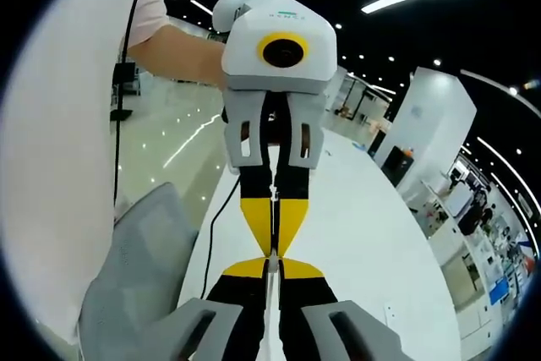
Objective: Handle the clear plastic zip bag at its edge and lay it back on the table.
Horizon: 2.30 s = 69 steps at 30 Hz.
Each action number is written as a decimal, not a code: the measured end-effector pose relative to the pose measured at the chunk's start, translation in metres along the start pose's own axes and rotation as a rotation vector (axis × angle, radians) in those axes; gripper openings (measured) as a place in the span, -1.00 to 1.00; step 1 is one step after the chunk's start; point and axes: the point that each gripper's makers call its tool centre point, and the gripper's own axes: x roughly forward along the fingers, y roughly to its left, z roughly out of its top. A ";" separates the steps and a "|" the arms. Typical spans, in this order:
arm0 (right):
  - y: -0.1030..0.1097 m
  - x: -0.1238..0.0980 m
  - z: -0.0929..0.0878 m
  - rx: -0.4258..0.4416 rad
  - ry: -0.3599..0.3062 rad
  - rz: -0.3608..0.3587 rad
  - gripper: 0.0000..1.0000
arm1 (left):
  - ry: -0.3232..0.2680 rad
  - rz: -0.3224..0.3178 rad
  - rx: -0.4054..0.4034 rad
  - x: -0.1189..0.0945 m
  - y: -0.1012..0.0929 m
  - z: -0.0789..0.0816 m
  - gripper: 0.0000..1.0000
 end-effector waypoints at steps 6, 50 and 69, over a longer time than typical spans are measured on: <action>0.000 0.001 -0.001 -0.007 0.014 0.001 -1.00 | -0.001 -0.002 0.002 0.000 -0.001 -0.001 -1.00; -0.001 -0.021 -0.032 0.021 0.083 -0.020 -1.00 | -0.016 0.022 -0.014 -0.008 0.003 -0.013 -1.00; -0.003 -0.032 -0.044 0.043 0.103 -0.038 -1.00 | -0.012 0.034 -0.014 -0.012 0.006 -0.018 -1.00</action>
